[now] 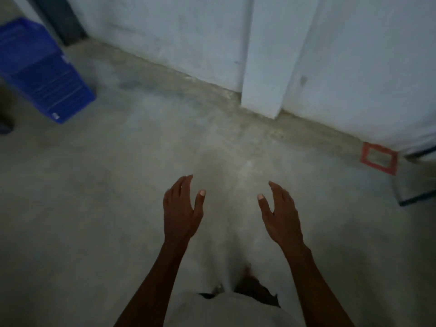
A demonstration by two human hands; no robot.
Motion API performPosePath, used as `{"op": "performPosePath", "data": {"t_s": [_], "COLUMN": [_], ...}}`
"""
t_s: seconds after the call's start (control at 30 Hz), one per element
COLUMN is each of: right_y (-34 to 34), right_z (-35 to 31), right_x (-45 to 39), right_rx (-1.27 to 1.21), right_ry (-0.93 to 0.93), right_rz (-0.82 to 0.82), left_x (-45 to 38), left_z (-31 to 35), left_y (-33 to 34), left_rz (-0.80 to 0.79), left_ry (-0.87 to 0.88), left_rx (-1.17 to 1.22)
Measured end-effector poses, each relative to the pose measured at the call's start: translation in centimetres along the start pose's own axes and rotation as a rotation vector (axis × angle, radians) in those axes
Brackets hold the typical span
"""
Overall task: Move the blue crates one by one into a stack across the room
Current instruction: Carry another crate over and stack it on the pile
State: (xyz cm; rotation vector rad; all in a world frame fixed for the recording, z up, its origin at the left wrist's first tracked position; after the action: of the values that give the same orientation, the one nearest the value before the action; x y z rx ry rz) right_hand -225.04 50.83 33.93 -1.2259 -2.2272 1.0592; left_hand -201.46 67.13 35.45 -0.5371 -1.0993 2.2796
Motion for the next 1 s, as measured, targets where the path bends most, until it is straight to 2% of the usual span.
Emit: {"op": "performPosePath", "data": {"t_s": [0.13, 0.33, 0.57, 0.77, 1.0], "right_y": [8.1, 19.5, 29.2, 38.5, 51.1], "right_z": [-7.3, -19.6, -36.1, -47.9, -58.1], "right_x": [-7.5, -20.1, -33.7, -44.0, -56.4], "right_rx": [0.089, 0.119, 0.104, 0.103, 0.107], "right_ry": [-0.160, -0.389, -0.656, -0.802, -0.764], "right_rz": [-0.145, -0.271, -0.378, -0.436, -0.443], "left_x": [-5.6, -14.9, -26.1, -38.1, -54.9], "left_z": [-7.7, -18.7, -26.6, -33.8, -46.4], "left_y": [-3.7, -9.8, -17.2, -20.7, -24.1], "left_rz": [0.070, 0.235, 0.385, 0.439, 0.415], "left_ry": [-0.125, -0.388, -0.628, -0.635, -0.636], "left_rx": [-0.140, -0.252, -0.254, -0.224, -0.197]}}
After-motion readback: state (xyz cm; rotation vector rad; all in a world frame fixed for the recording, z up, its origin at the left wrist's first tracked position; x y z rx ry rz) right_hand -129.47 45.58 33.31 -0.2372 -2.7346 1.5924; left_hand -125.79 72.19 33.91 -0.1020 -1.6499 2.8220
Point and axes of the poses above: each hand's wrist, its own x-axis away from the middle knuckle, its own y-axis out of the palm, z = x × y, the point moved 10 cm from there along -x, towards the middle knuckle, and after that the axes turned 6 degrees about -y, right-handed, at the moved point
